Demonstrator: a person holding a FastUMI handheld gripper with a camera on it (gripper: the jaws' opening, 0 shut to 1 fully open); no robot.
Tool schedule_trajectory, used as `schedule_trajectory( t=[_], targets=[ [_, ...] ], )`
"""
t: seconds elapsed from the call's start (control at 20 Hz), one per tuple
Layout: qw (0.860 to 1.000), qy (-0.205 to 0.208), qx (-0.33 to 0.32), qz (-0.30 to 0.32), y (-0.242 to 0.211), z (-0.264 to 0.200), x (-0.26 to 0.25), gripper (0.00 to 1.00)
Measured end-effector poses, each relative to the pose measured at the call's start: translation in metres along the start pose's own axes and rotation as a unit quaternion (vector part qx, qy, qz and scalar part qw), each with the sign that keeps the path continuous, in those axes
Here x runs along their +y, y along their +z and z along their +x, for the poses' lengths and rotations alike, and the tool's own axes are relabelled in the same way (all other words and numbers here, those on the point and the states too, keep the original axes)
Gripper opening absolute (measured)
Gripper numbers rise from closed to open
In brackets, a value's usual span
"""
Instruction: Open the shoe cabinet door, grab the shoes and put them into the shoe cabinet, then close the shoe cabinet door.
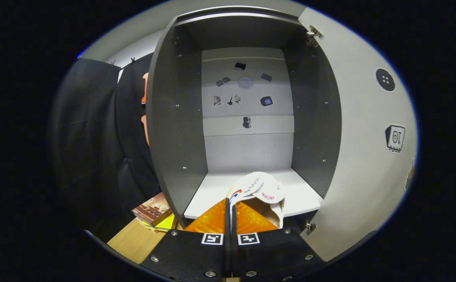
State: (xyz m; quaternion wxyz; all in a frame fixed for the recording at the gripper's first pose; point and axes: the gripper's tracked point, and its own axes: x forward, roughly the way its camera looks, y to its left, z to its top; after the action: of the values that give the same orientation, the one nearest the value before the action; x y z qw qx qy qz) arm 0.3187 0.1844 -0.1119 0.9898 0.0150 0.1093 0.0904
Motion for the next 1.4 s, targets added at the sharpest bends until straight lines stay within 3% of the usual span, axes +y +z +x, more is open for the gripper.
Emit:
schedule_trajectory(
  t=[0.65, 1.4],
  targets=[
    [0.999, -0.005, 0.030, -0.019, -0.010, 0.123, -0.016, 0.00],
    [0.998, -0.002, 0.054, -0.013, -0.025, 0.150, -0.002, 0.04]
  ],
)
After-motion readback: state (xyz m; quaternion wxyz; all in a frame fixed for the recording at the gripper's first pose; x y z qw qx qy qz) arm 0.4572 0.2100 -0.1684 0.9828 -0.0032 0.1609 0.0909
